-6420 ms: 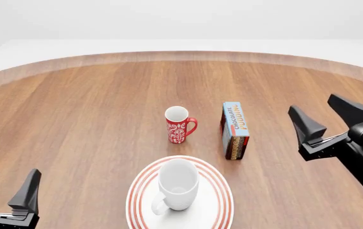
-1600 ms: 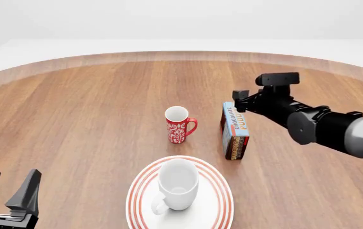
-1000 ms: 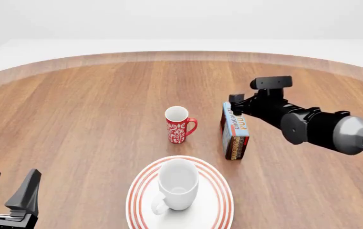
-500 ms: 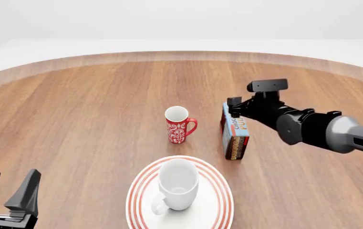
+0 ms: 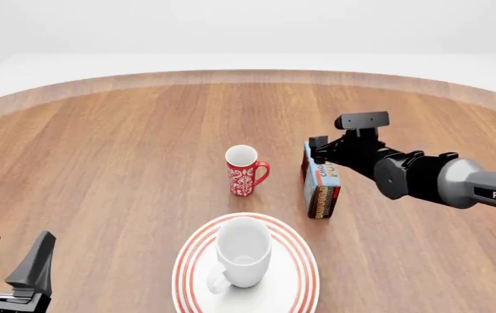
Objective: Pick up the white mug and put it on the plate, and put the chocolate pudding to the right of the plate.
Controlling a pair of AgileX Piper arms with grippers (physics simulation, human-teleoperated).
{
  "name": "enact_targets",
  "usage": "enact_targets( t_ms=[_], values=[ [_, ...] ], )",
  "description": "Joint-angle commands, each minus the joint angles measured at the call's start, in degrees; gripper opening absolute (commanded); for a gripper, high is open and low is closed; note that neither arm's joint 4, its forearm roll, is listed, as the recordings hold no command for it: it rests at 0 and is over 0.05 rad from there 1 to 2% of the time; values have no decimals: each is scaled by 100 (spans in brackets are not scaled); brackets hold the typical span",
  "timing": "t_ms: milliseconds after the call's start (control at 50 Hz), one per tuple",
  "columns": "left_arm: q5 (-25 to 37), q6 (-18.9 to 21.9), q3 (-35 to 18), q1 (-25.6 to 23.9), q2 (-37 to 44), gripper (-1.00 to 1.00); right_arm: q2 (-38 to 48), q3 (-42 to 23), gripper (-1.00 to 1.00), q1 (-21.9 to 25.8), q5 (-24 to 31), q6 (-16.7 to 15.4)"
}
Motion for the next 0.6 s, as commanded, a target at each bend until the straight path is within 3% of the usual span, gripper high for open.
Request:
enact_targets(
  t_ms=[20, 600],
  values=[
    [-8, -6, 0, 2, 10, 100, 60, 9, 100, -19, -35, 28],
    [40, -15, 0, 26, -35, 100, 196, -4, 100, -27, -61, 106]
  ],
)
